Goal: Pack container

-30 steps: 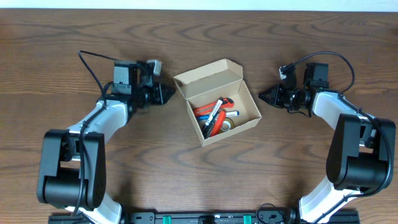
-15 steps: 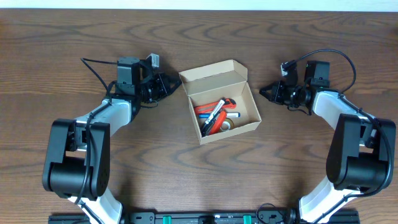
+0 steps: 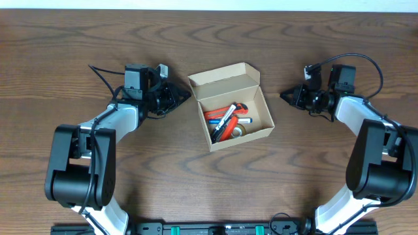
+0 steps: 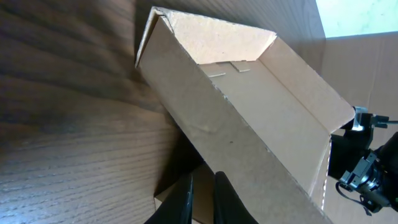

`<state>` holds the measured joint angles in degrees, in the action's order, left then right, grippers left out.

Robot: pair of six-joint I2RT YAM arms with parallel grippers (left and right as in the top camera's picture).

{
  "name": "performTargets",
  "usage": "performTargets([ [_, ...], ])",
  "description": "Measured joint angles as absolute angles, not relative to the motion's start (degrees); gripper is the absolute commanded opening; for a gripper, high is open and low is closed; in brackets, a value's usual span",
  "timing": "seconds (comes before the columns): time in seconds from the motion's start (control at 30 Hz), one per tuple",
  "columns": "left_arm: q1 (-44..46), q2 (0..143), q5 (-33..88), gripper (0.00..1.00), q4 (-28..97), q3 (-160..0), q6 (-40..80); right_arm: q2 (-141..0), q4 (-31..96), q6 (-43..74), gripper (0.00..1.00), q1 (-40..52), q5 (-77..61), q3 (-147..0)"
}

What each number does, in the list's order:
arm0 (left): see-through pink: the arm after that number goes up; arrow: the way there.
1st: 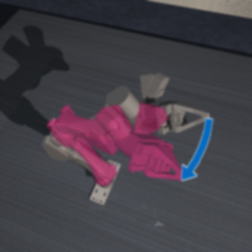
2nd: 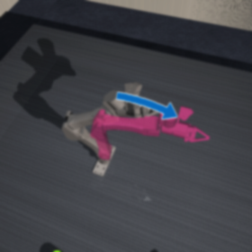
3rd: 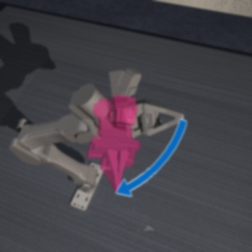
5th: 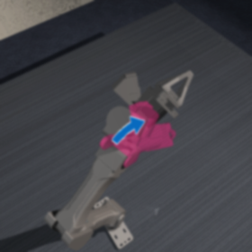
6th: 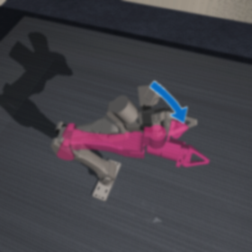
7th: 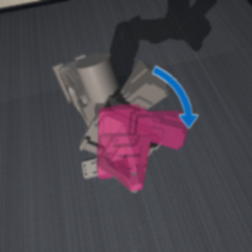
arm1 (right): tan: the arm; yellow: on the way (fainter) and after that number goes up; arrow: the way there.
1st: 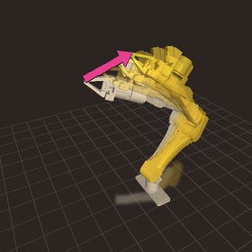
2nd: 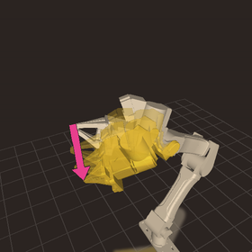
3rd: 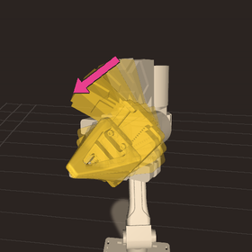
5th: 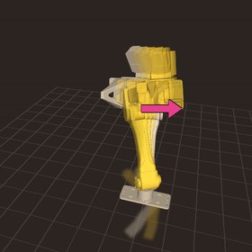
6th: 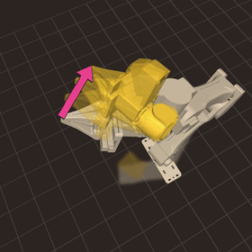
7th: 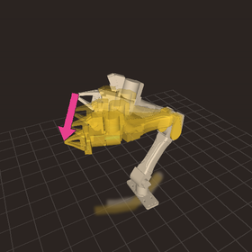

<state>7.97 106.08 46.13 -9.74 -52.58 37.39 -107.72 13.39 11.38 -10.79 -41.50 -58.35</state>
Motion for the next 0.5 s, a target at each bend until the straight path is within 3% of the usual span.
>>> performTargets([
  [0.5, 11.5, 110.5, 46.0, 0.13, -19.8, -52.6, 42.9, -107.7, 13.7, 11.4, 0.01, -10.8, -41.7, -58.3],
])
